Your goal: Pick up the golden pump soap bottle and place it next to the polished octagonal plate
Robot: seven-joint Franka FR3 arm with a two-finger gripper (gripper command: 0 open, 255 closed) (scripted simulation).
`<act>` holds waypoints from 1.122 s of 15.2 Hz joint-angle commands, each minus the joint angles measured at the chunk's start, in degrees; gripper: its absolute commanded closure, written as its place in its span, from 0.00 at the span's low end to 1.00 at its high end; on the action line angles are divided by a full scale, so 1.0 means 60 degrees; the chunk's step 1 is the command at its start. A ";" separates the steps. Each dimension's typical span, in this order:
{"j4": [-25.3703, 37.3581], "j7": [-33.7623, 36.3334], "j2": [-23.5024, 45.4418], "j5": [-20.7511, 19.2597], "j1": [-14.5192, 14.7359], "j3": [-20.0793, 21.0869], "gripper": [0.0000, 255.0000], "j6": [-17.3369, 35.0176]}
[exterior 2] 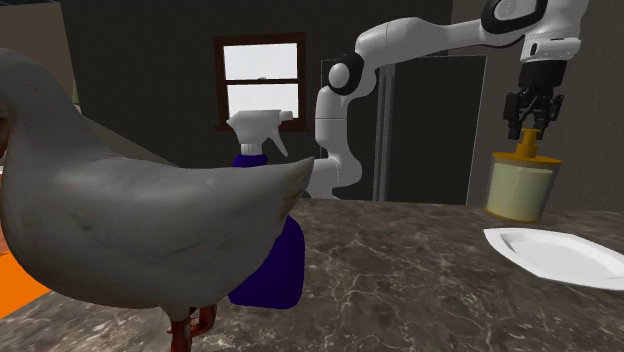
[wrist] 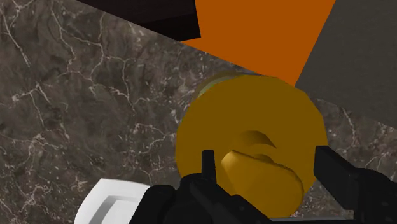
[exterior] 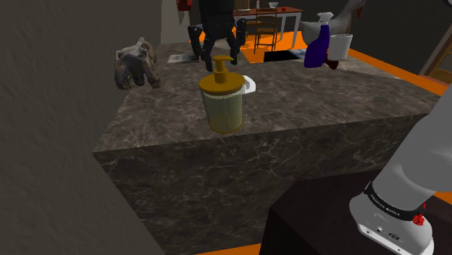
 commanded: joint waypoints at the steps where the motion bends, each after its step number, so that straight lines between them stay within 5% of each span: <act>1: 0.0001 0.0000 -0.0001 0.0000 0.0000 0.0000 0.00 0.0002; 5: 0.0001 0.0000 -0.0003 0.0000 0.0000 0.0000 0.00 0.0000; 9: 0.2232 0.0297 0.0844 -0.0412 0.0210 0.0160 0.00 -0.1488; 17: 0.2228 0.0296 0.0842 -0.0410 0.0214 0.0156 0.00 -0.1485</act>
